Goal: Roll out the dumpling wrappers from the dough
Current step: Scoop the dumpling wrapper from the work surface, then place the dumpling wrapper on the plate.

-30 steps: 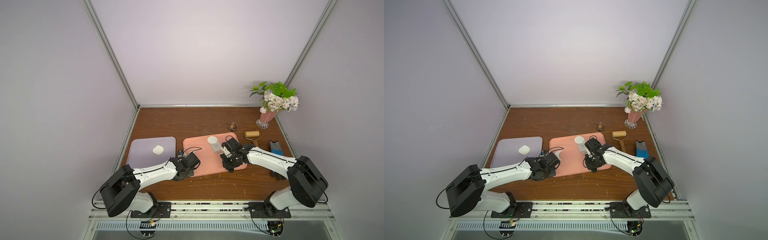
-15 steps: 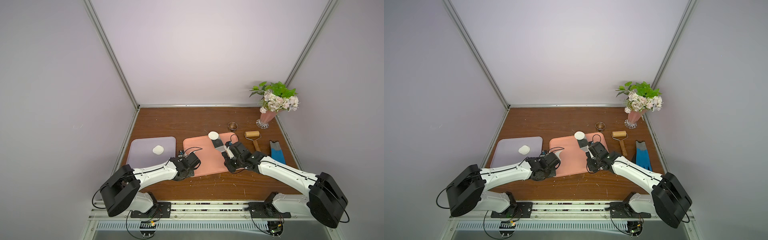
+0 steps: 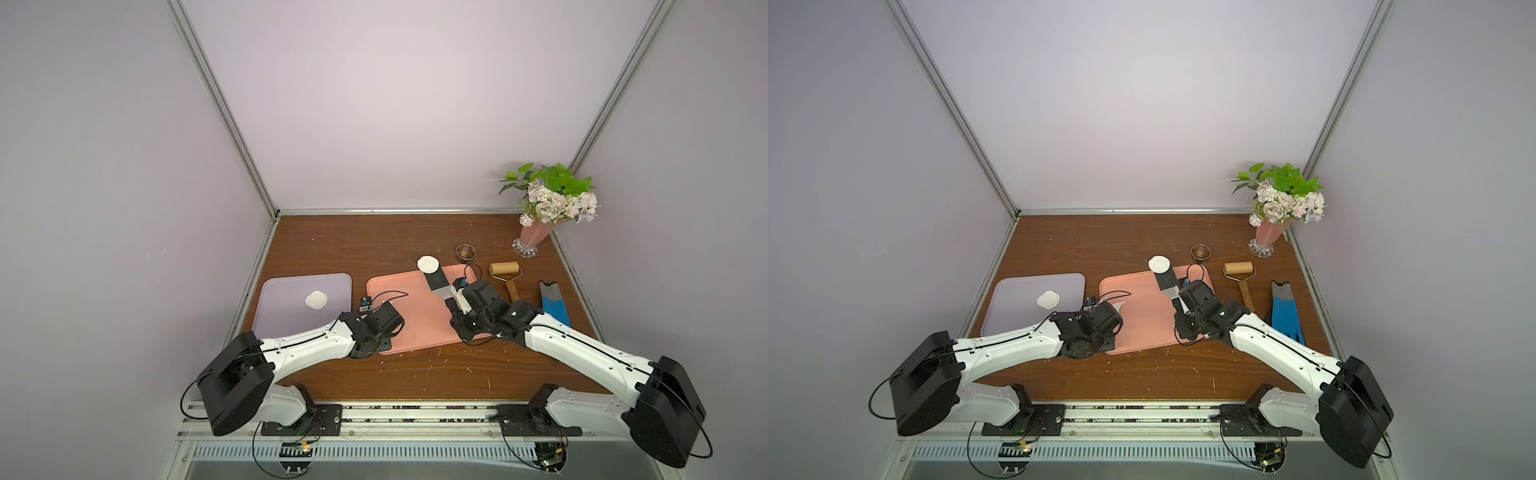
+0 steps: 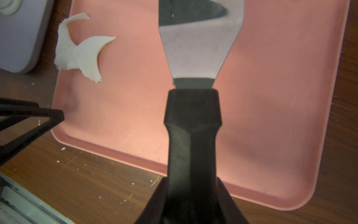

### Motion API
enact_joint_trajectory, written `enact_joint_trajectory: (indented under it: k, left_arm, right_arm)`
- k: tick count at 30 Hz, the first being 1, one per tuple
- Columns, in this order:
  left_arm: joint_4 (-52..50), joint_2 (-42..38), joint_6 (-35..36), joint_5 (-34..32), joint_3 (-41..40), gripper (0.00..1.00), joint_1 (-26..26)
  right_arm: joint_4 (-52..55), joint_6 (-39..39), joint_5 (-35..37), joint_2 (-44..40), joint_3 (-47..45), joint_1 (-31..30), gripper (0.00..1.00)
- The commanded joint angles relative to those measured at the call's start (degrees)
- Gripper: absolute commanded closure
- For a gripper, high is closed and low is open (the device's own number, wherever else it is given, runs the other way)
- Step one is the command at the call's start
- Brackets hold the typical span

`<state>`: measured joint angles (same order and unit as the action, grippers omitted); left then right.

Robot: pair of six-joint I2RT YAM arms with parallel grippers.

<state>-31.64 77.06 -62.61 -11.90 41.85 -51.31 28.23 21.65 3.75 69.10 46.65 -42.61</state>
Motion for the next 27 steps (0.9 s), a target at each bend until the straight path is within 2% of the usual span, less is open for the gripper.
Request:
enact_joint_trajectory:
  k: [1, 4, 8, 18, 19, 22, 27]
  left_arm:
    - [-7.08, -4.52, -2.16, -4.93, 2.39, 0.34, 0.72]
    - [-10.72, -9.76, -0.35, -4.95, 2.56, 0.31, 7.55]
    - [-15.85, -14.82, 5.55, -7.66, 5.82, 0.26, 17.75]
    - [-19.59, -17.68, 17.39, -6.36, 14.52, 0.23, 44.36]
    - [-19.61, -17.94, 18.05, -6.25, 15.18, 0.20, 46.56]
    - [-19.51, -17.82, 19.74, -6.19, 16.66, 0.17, 50.72]
    - [-19.44, -17.80, 20.41, -7.35, 17.68, 0.15, 51.86]
  right_arm:
    - [0.24, -2.50, 1.27, 0.38, 5.26, -0.54, 1.00]
    - [1.51, -4.05, -0.25, 2.86, 8.62, -0.86, 1.00]
    - [2.16, -6.74, -1.08, 6.40, 13.08, -2.31, 1.00]
    - [5.18, -13.53, -2.84, 17.18, 24.65, -8.62, 1.00]
    - [5.58, -14.18, -2.97, 18.54, 26.26, -9.35, 1.00]
    - [7.26, -16.22, -1.49, 23.22, 31.56, -11.94, 1.00]
    - [11.12, -18.98, 1.07, 31.50, 41.22, -16.38, 1.00]
